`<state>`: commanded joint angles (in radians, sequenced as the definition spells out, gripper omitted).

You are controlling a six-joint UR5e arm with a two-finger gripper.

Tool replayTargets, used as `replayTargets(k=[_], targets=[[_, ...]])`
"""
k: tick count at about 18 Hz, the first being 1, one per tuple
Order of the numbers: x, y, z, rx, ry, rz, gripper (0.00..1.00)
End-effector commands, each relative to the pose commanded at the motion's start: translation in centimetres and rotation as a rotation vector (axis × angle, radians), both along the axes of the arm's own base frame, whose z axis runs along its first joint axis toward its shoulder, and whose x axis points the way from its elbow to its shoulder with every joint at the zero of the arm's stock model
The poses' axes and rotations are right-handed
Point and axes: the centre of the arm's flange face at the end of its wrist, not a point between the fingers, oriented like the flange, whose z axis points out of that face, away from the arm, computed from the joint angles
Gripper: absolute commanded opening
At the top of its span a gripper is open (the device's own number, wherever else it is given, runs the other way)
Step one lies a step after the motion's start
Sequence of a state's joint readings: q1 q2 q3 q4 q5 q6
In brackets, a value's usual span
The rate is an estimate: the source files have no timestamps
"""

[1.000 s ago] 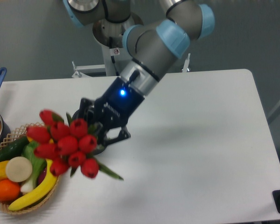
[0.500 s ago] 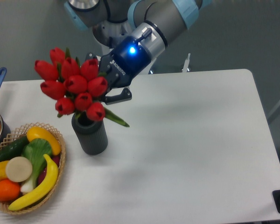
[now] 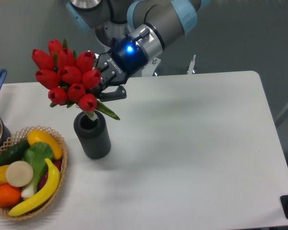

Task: Insert the flowers into the vase
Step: 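Lower the tulip stems down into the grey vase opening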

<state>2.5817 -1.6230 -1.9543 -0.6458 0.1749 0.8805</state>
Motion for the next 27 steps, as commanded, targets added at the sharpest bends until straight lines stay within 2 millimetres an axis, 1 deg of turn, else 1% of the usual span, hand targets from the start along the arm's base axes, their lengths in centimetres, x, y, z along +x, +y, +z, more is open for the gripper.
replayTargets(k=[2, 4, 7, 11, 15, 17, 22, 27], targets=[[0.0, 0.1, -0.3, -0.001, -0.001, -0.004, 0.0], [0.0, 0.3, -0.9, 0.007, 0.02, -0.01, 0.0], [0.4, 0.2, -1.9, -0.003, 0.008, -0.014, 0.0], [0.4, 0.1, -3.1, -0.009, 0.006, -0.016, 0.01], [0.5, 0.2, -5.3, -0.005, 0.028, -0.028, 0.04], [1.1, 0.5, -6.8, 0.0, 0.052, -0.048, 0.05], [2.2, -0.3, -10.0, 0.008, 0.084, -0.066, 0.09], [2.7, -0.7, -12.5, -0.024, 0.042, -0.067, 0.22]])
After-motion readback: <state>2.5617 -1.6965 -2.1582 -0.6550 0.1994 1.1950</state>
